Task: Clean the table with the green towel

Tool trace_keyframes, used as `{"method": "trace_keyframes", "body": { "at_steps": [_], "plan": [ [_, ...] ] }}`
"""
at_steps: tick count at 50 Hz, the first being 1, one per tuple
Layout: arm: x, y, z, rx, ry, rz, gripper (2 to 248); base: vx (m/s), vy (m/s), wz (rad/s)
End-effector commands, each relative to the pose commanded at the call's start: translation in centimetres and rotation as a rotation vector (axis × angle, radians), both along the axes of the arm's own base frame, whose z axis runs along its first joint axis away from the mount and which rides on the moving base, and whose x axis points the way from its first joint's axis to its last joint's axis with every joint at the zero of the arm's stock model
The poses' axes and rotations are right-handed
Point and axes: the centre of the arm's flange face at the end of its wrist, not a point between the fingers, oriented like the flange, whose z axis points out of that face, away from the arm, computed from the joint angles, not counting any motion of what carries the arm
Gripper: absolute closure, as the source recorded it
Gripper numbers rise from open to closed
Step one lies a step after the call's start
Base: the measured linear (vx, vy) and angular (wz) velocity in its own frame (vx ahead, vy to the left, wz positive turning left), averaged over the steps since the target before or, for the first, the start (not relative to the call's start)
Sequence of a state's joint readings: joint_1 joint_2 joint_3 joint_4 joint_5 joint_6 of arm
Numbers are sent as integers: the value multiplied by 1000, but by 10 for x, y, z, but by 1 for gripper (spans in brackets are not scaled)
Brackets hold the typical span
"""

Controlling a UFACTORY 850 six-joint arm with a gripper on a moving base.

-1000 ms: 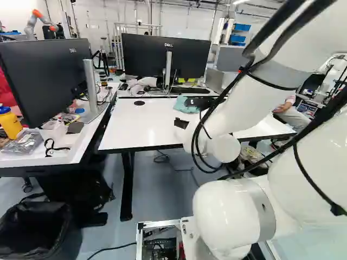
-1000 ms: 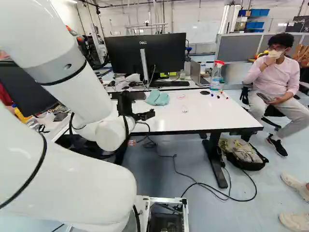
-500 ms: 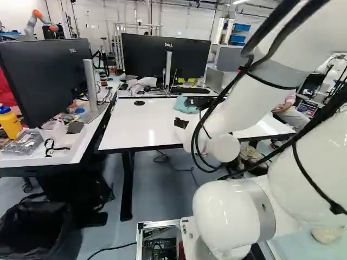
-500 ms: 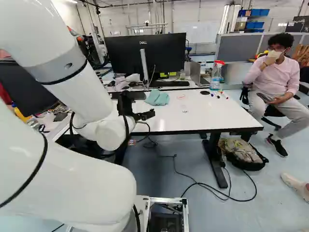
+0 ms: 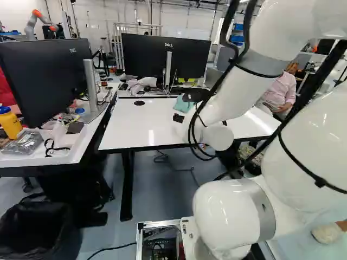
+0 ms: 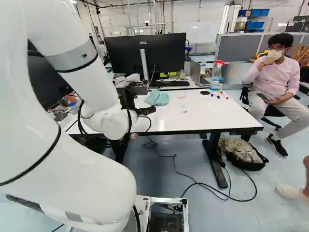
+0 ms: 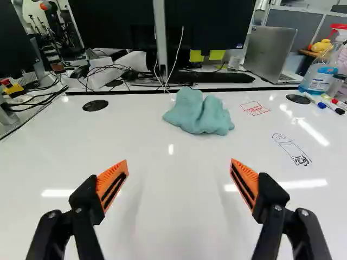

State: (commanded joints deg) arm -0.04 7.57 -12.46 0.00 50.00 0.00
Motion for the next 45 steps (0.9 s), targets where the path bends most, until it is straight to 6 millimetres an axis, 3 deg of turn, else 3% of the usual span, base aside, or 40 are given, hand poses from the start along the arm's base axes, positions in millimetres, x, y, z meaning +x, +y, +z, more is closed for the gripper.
{"method": "trace_keyframes", "body": {
  "at_steps": [45],
  "plan": [
    [93, -23, 4, 0, -7, -55, 3, 0, 0, 0]
  ]
}}
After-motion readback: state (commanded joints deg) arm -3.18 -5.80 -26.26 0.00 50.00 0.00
